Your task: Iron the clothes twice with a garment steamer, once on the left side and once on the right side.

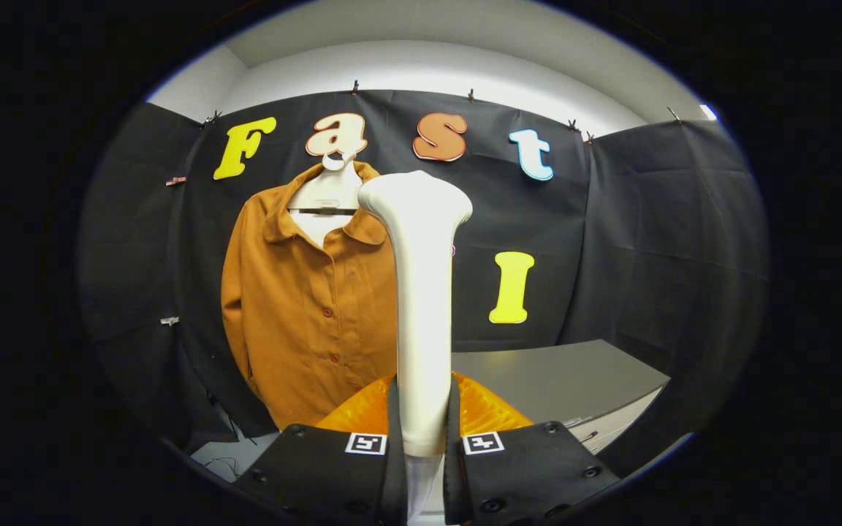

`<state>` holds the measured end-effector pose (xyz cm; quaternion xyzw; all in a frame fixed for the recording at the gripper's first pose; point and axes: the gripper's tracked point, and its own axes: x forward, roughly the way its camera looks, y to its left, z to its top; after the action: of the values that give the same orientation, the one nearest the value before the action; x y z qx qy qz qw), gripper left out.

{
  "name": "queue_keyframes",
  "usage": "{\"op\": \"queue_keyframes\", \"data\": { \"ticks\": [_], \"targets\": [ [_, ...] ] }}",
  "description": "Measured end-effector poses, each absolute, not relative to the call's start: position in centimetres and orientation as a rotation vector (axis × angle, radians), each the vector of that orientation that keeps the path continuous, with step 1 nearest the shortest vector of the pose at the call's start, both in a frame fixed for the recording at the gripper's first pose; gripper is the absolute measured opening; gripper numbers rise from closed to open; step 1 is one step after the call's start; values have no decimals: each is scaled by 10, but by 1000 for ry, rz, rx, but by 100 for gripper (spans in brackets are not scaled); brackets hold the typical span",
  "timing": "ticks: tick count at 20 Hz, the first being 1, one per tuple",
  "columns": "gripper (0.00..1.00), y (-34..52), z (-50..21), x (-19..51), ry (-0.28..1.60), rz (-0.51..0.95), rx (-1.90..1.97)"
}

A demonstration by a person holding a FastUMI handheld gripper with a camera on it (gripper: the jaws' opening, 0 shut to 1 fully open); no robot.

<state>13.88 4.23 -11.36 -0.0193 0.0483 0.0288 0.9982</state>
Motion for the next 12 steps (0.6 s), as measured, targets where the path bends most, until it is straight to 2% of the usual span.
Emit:
{"op": "queue_keyframes", "data": {
  "ticks": [12],
  "targets": [
    [23,36,-95,133,70,52,-36]
  ]
}}
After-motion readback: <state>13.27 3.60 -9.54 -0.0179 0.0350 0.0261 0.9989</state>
